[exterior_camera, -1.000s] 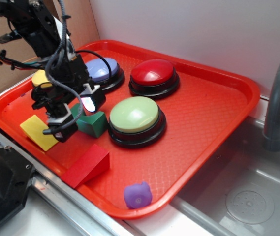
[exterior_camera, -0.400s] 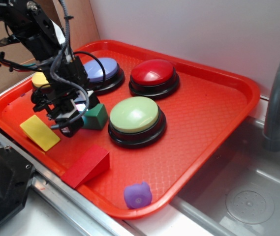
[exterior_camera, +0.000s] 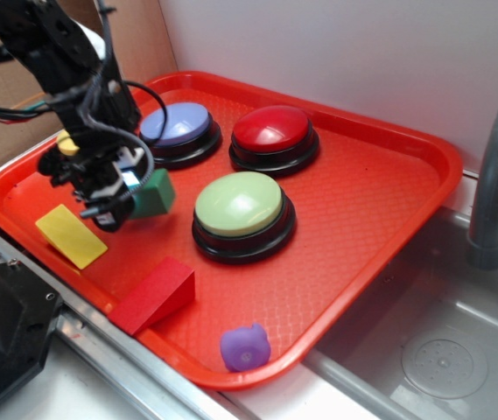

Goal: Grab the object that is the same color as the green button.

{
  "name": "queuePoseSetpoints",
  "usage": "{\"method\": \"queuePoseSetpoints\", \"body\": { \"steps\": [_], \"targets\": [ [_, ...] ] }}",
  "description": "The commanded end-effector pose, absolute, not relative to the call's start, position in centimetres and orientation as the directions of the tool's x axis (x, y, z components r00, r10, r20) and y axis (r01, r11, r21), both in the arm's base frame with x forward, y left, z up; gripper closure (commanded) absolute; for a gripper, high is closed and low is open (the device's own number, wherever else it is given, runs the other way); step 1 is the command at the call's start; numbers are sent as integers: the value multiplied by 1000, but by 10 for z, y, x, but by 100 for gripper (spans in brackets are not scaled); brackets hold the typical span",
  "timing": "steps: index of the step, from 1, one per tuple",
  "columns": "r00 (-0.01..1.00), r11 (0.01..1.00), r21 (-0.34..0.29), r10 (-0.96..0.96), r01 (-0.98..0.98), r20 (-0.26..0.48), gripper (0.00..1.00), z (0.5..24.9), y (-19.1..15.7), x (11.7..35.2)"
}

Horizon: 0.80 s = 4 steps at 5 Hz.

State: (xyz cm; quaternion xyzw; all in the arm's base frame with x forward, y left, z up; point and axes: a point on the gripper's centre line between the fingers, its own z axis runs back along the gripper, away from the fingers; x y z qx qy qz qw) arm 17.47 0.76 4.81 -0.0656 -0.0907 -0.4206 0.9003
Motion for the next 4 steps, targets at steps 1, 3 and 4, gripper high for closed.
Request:
{"method": "queuePoseSetpoints", "body": {
  "steps": [1, 3, 4],
  "targets": [
    [908, 921, -22, -378, 388, 180, 100, 129, 3, 174],
    [997, 998, 32, -51, 49, 57, 100, 180, -3, 176],
    [997, 998, 43, 44, -46, 64, 100, 186, -3, 178]
  ]
}}
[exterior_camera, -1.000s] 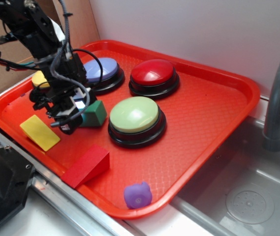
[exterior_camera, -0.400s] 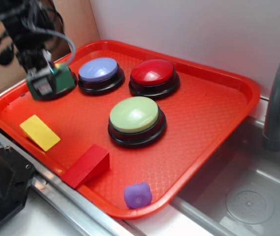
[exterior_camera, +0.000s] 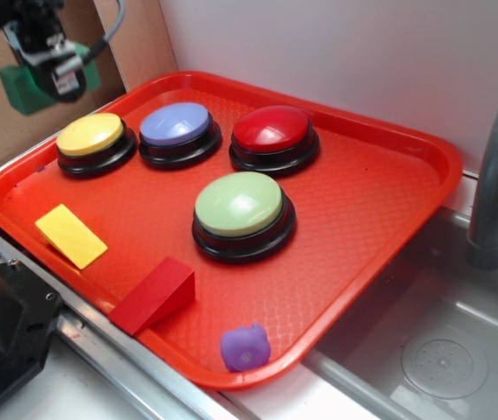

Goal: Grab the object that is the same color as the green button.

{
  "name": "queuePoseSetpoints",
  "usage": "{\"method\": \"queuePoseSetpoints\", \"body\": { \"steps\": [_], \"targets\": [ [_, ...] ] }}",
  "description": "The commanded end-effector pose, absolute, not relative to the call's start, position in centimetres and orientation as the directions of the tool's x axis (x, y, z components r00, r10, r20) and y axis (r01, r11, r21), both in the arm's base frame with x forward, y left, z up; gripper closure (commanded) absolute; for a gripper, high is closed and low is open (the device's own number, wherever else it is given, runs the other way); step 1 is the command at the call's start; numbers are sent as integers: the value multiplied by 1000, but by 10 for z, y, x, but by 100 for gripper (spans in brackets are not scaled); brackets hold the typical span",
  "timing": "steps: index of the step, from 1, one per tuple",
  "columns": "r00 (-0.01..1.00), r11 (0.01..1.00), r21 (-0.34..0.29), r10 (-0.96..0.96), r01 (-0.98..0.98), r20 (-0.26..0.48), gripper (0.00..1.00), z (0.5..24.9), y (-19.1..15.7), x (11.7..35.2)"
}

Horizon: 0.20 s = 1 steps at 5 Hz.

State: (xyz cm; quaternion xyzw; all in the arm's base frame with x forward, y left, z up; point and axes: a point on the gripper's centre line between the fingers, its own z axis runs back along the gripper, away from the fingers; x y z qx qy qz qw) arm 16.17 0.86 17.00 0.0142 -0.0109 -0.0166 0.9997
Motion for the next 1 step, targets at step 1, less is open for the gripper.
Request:
{"method": "queuePoseSetpoints", "body": {
  "steps": [1],
  "targets": [
    [995, 994, 30, 101, -102, 19, 100, 184, 1, 178]
  ]
}}
